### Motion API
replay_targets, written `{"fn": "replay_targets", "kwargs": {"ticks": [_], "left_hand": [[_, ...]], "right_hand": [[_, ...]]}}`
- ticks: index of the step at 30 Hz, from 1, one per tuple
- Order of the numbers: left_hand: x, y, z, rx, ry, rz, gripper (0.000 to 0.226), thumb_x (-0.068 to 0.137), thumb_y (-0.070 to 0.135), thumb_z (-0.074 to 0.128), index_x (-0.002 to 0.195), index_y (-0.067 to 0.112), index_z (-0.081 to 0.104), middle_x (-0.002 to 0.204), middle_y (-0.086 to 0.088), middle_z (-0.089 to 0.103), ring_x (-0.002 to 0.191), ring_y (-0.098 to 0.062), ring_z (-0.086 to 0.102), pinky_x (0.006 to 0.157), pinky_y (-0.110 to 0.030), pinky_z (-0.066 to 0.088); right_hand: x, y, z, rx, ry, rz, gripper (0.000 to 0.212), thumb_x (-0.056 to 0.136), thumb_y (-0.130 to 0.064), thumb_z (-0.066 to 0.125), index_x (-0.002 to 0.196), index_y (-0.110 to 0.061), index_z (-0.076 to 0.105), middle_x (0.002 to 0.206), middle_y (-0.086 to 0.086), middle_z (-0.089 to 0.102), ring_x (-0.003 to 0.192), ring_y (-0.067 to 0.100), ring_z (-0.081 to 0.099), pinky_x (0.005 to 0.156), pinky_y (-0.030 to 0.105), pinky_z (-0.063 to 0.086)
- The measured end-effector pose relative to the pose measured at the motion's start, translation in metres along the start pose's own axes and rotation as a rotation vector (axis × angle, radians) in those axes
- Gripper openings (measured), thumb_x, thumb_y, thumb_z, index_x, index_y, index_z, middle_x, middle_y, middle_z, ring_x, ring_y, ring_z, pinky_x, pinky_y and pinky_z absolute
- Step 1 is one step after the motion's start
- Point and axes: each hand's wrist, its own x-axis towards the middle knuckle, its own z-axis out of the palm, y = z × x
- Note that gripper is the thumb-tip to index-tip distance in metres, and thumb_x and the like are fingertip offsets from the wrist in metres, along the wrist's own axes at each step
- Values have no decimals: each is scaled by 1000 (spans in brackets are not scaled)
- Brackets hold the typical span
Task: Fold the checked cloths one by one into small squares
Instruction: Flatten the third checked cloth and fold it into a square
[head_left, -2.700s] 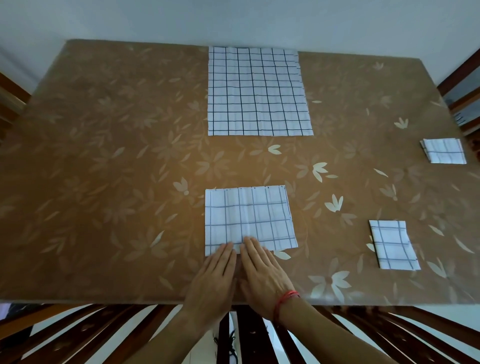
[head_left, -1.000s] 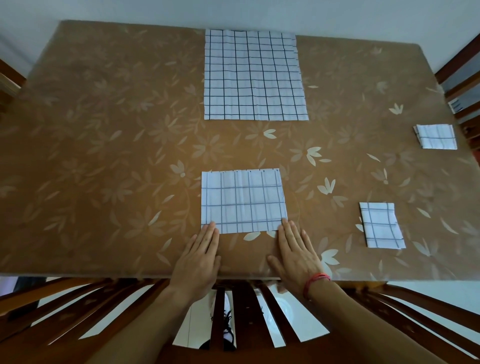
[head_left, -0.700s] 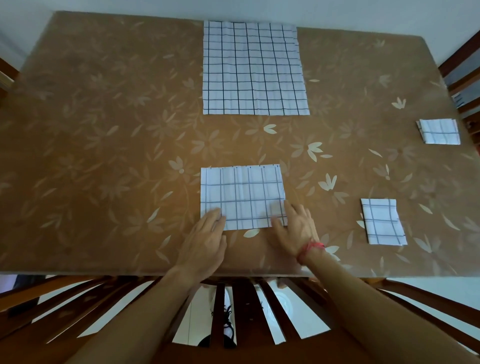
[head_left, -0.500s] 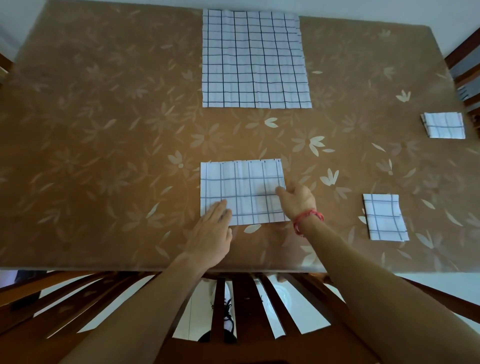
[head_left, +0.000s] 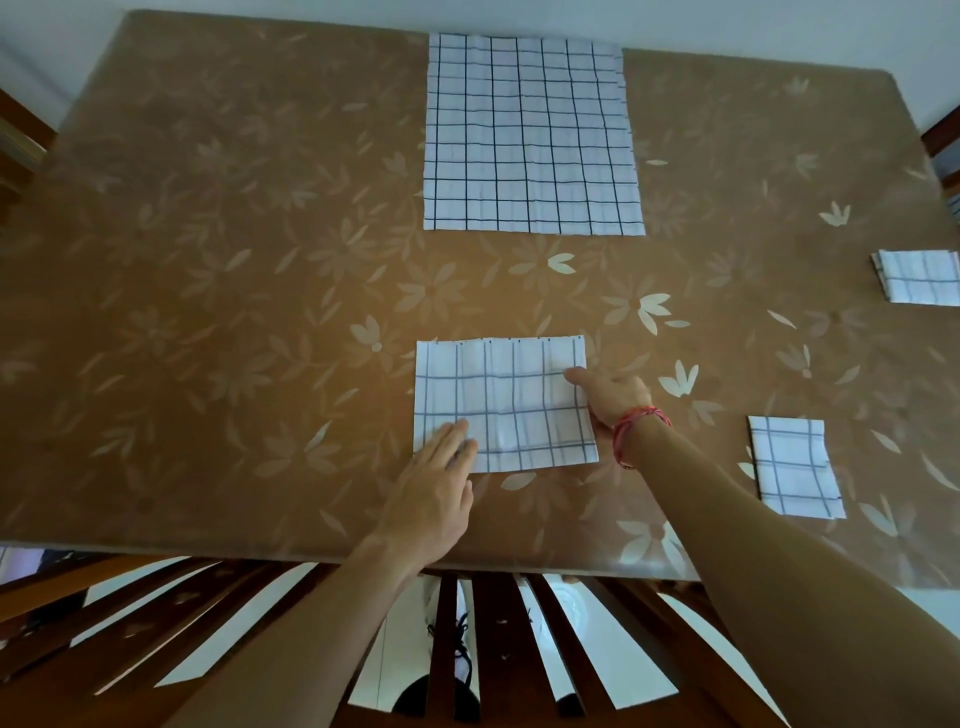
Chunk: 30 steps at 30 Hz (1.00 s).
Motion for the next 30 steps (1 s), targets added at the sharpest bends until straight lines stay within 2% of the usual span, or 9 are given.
{"fn": "replay_targets", "kwargs": {"ticks": [2, 8, 10, 14, 18, 22, 24, 26, 30], "left_hand": [[0, 0, 0, -2, 11, 2, 47, 100, 16, 44, 146, 11, 34, 161, -4, 16, 149, -17, 5, 121, -31, 12], [0, -1, 0, 2, 12, 7, 50, 100, 19, 44, 148, 10, 31, 161, -4, 15, 149, -16, 4, 122, -33, 13], [1, 1, -1, 4, 28, 10, 53, 100, 19, 46, 149, 9, 30, 161, -5, 17, 149, -16, 6, 122, -34, 13], [6, 6, -1, 50, 69, 27, 57, 96, 19, 54, 147, 7, 34, 157, -8, 27, 148, -18, 16, 118, -29, 9], [10, 13, -2, 83, 71, 48, 59, 91, 19, 61, 144, 4, 39, 154, -11, 34, 145, -22, 26, 117, -33, 18], [10, 22, -2, 86, 72, 89, 62, 88, 18, 66, 142, 1, 42, 151, -12, 38, 143, -22, 30, 115, -33, 22], [10, 25, -1, 74, 78, 106, 64, 87, 17, 67, 143, 0, 41, 151, -13, 38, 143, -22, 30, 115, -33, 20], [9, 28, 0, 58, 82, 119, 64, 88, 17, 65, 144, 1, 38, 152, -12, 37, 144, -20, 28, 116, -31, 15], [7, 29, 1, 12, 104, 93, 60, 93, 18, 59, 146, 2, 36, 153, -13, 36, 144, -22, 29, 115, -30, 20]], "right_hand": [[2, 1, 1, -21, -11, -20, 19, 83, -30, 71, 90, -14, 63, 75, -4, 60, 69, 15, 60, 65, 31, 51], [5, 8, -1, -152, 14, -100, 13, 80, -20, 73, 90, -11, 73, 77, -2, 66, 68, 13, 61, 63, 27, 49], [3, 11, -2, -144, 29, -107, 9, 81, -20, 73, 83, -12, 72, 74, -4, 66, 66, 12, 61, 59, 25, 48], [-1, 20, -6, -95, 77, -93, 10, 81, -23, 73, 77, -17, 67, 72, -6, 63, 68, 14, 61, 64, 28, 49], [-8, 29, -10, -9, 121, -80, 8, 83, -20, 71, 81, -12, 68, 70, -4, 63, 61, 7, 58, 51, 21, 44], [-20, 40, -13, 115, 183, -45, 13, 86, -17, 70, 76, -8, 67, 61, -1, 63, 53, 13, 59, 40, 18, 48], [-26, 48, -10, 211, 181, 4, 12, 86, -15, 69, 82, -4, 68, 56, 2, 65, 50, 19, 62, 48, 28, 56], [-34, 53, -6, 336, 128, 62, 9, 87, -10, 66, 86, -1, 65, 51, 3, 67, 44, 20, 63, 45, 30, 55], [-50, 64, 4, 420, 5, 138, 8, 84, -4, 66, 91, -2, 64, 78, 12, 69, 61, 26, 67, 47, 31, 55]]}}
